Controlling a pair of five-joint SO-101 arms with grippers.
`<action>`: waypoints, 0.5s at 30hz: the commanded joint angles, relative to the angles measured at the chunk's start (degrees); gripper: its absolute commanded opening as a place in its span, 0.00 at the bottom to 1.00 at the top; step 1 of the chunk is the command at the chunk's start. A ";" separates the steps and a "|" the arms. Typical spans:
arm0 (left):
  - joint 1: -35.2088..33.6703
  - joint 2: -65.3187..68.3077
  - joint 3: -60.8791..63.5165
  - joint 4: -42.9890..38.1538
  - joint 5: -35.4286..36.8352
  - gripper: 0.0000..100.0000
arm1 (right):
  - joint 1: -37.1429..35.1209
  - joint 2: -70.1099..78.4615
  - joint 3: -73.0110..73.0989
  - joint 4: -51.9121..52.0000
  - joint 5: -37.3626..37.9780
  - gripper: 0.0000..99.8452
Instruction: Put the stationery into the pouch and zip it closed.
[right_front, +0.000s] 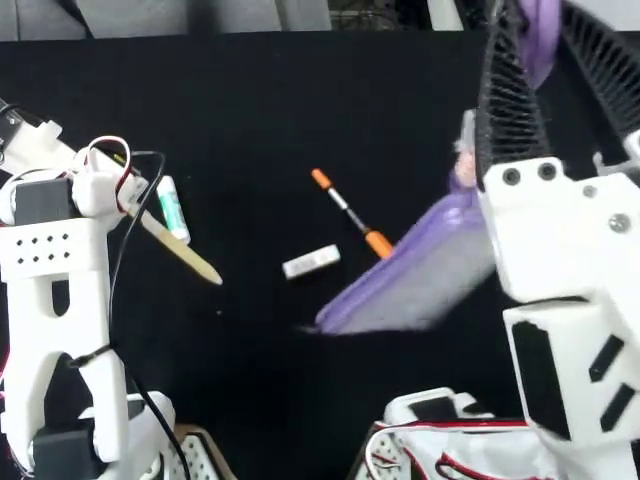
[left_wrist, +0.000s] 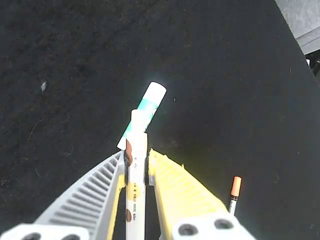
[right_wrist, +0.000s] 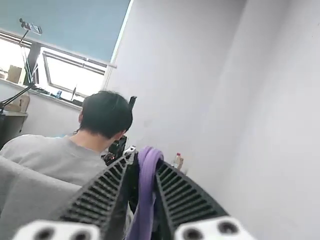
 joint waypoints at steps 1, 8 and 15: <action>-0.22 -1.14 -0.13 -1.05 0.88 0.03 | 0.88 1.36 1.19 -3.52 1.67 0.01; -0.13 -1.14 -0.13 -1.05 0.88 0.03 | 0.79 3.47 4.53 -2.11 1.58 0.01; -0.22 -1.14 -0.13 -1.05 0.88 0.03 | -4.57 7.25 10.07 -2.11 1.67 0.01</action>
